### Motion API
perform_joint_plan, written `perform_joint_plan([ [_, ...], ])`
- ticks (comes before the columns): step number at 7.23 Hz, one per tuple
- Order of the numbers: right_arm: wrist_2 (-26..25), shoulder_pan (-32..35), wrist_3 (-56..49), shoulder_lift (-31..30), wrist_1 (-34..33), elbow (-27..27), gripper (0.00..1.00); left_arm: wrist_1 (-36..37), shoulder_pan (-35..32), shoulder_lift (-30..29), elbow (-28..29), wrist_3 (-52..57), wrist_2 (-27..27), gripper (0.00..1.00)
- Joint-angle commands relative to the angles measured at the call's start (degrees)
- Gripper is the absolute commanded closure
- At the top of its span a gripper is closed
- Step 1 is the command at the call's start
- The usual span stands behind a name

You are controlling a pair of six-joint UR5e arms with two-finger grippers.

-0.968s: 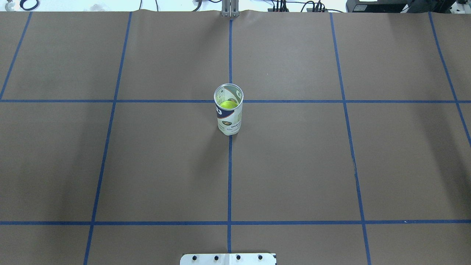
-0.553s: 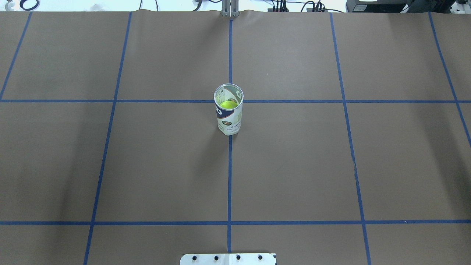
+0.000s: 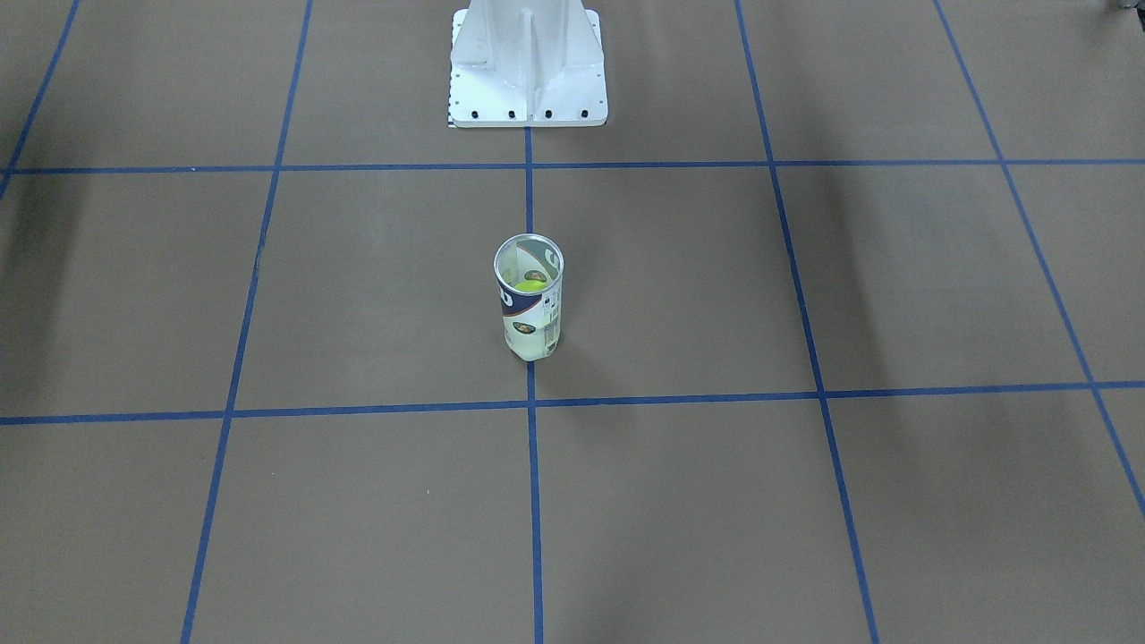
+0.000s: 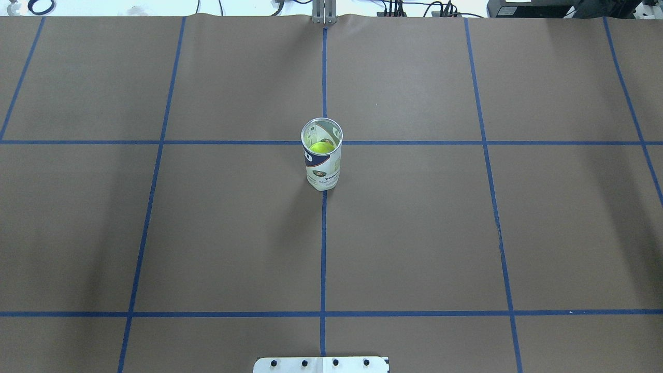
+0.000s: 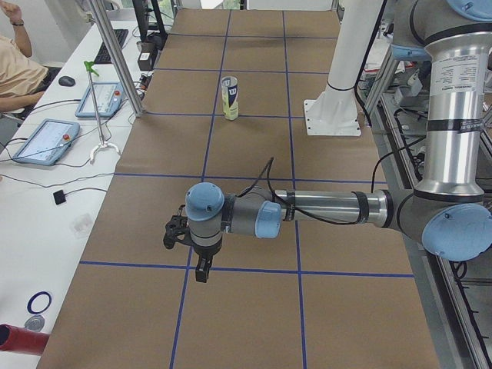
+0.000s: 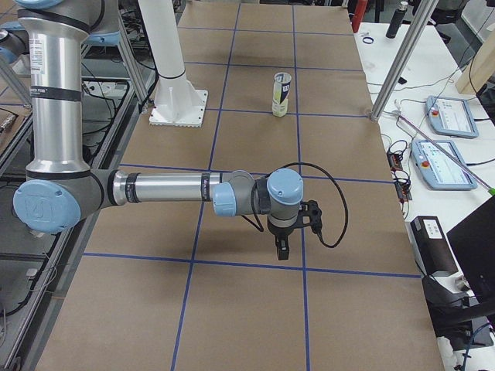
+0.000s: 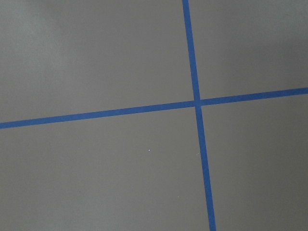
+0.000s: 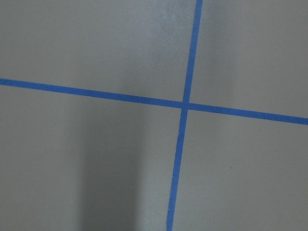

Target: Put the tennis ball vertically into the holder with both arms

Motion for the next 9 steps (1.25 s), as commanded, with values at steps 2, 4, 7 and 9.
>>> perform_joint_plan([
  [2,-0.1,-0.1,0.0,0.0,0.1,-0.2,0.0,0.0,0.1,0.0,0.1,0.0,0.0,0.0],
  [4,-0.1,-0.1,0.1,0.0,-0.2,-0.3,0.0,-0.1,0.1,0.0,0.1,0.1,0.0,0.0],
  [7,0.0,-0.1,0.2,0.2,0.1,-2.1,0.0,0.0,0.2,0.0,0.1,0.0,0.0,0.0],
  [9,0.0,-0.1,0.2,0.5,0.1,-2.0,0.0,0.0,0.1,0.1,0.1,0.0,0.0,0.0],
])
